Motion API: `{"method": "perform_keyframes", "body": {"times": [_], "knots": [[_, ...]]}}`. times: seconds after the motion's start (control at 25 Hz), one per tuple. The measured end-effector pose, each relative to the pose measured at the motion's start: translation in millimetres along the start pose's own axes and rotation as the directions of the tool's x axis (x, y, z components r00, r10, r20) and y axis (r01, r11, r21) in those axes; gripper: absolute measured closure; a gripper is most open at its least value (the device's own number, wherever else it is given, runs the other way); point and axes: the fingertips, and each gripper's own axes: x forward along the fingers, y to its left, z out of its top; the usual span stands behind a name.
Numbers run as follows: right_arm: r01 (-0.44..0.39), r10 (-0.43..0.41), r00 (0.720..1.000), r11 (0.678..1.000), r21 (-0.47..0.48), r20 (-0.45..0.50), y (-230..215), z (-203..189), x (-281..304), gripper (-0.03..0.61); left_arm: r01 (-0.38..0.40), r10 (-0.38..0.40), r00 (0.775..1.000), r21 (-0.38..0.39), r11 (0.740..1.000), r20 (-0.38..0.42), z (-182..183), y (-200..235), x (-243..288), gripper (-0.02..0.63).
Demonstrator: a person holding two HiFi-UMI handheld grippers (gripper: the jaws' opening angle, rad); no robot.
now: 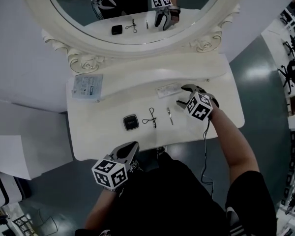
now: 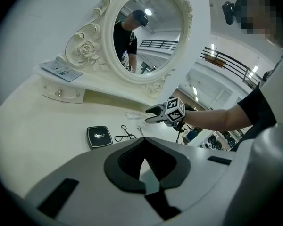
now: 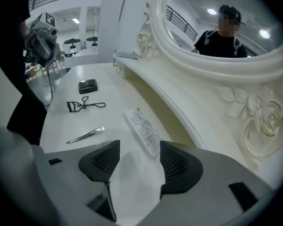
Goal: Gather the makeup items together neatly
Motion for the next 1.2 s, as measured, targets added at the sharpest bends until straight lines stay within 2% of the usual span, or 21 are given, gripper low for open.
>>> {"method": "perform_keyframes", "body": {"times": [0.12,0.44,0.68,0.96,1.04,1.12,1.2], "knots": [[-0.061,0.061,0.998,0.995,-0.078,-0.009,-3.9,0.6,14.4,0.294,-0.028,0.029,1.0,-0.015,0.999,0.01,1.0,-3.1,7.7,0.606],[-0.135,0.14,0.989,0.986,-0.099,0.039,-8.5,5.7,36.6,0.279,-0.106,0.108,0.994,-0.067,0.992,0.03,-2.1,-3.5,13.6,0.606],[-0.152,0.152,0.986,0.988,-0.009,0.072,-11.6,4.7,37.3,0.281,-0.113,0.116,0.993,-0.075,0.991,0.031,-3.7,-6.9,20.8,0.606],[-0.133,0.131,0.991,0.989,0.068,0.024,-9.9,-2.1,32.2,0.308,-0.092,0.093,0.995,-0.044,0.995,0.028,2.3,-16.5,29.8,0.606],[-0.128,0.126,0.992,0.983,0.131,0.025,-7.6,-6.5,27.4,0.354,-0.085,0.086,0.996,-0.044,0.995,0.025,1.3,-17.4,30.7,0.606],[-0.148,0.143,0.989,0.969,0.196,0.039,-0.7,-10.2,22.1,0.36,-0.077,0.078,0.997,-0.045,0.996,0.022,0.7,-18.8,31.8,0.606],[-0.173,0.166,0.985,0.962,0.21,0.051,7.1,-13.0,17.7,0.36,-0.07,0.071,0.997,-0.041,0.997,0.02,0.5,-20.1,32.9,0.606]]}}
